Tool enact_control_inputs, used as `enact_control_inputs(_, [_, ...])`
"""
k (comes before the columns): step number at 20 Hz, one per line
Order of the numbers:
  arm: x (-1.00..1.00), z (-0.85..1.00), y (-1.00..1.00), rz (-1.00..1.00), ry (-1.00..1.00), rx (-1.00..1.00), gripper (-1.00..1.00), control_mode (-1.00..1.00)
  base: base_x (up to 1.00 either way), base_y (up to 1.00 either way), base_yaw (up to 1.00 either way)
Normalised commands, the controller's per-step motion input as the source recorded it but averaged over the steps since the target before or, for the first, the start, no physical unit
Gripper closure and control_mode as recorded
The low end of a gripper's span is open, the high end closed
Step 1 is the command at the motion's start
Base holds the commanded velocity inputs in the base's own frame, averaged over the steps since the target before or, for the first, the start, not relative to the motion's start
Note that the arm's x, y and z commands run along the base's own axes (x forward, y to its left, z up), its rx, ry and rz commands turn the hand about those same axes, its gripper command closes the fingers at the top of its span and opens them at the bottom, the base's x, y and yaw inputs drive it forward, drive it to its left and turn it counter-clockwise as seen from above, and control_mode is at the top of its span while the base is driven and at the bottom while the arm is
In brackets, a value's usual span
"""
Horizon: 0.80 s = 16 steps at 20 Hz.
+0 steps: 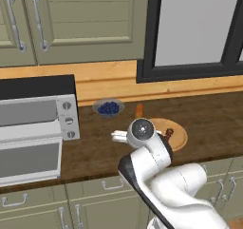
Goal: Pick up the kebab skewer and baguette bread, and place them inside the toaster oven. Close the toaster oven door and start by setting the timer.
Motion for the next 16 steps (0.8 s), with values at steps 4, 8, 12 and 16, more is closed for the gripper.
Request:
enact_control_inputs(4, [-0.08, 0.22, -0.34, 0.18, 0.09, 0.0, 1.0, -1.0, 0.0, 0.0, 0.0])
enact_control_inputs(8, [-0.08, 0.04, -0.26, 0.05, 0.05, 0.0, 1.0, -1.0, 0.0, 0.0, 0.0])
enact_control_inputs(12, [-0.03, 0.01, -0.1, 0.0, 0.02, 0.0, 1.0, -1.0, 0.0, 0.0, 0.0])
enact_control_inputs(16, [-0.01, 0.0, -0.05, 0.0, 0.0, 0.0, 1.0, -1.0, 0.0, 0.0, 0.0])
